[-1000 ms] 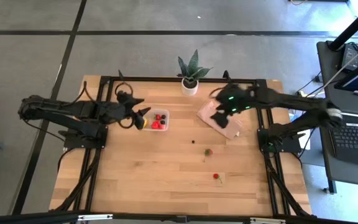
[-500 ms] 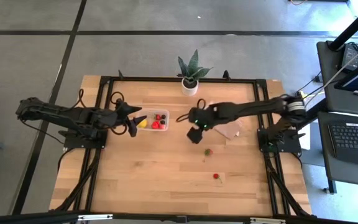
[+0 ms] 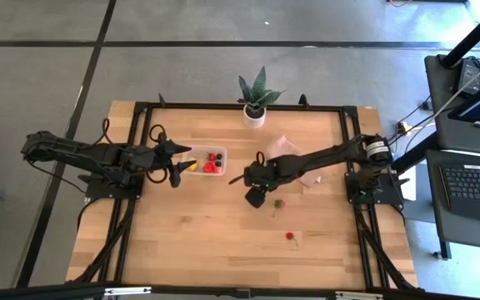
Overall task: Pick and placing Produce into tupperware
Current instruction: Put the blueberry into the transparent container
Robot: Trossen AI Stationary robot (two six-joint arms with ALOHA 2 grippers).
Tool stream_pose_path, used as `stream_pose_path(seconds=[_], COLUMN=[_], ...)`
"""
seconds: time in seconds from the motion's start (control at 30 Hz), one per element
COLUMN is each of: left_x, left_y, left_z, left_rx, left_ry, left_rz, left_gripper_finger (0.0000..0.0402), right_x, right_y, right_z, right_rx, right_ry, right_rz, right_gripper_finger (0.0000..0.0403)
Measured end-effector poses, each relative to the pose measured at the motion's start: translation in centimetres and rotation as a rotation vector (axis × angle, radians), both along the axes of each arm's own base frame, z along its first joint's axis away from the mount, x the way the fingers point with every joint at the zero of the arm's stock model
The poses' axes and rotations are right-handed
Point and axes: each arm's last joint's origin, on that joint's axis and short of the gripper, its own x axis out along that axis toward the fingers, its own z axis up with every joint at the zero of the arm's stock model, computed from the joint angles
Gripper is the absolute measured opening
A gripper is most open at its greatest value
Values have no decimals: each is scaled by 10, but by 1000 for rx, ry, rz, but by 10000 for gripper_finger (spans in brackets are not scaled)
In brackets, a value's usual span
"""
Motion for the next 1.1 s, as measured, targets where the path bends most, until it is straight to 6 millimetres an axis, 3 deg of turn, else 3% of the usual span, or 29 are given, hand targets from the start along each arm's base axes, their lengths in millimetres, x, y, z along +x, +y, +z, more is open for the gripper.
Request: stream_pose_path(seconds=[0.37, 1.1], left_x=[0, -1], left_y=[0, 0], left_z=[-1, -2], left_rx=[1, 1], left_ry=[6, 21], left_rz=[0, -5], left_gripper_finger=[229, 229], right_x=[6, 9], right_y=[4, -9], right_z=[-28, -28], right_rx=[-3, -5], right_ry=[56, 38], right_rz=[-22, -51], right_gripper_finger=[297, 296])
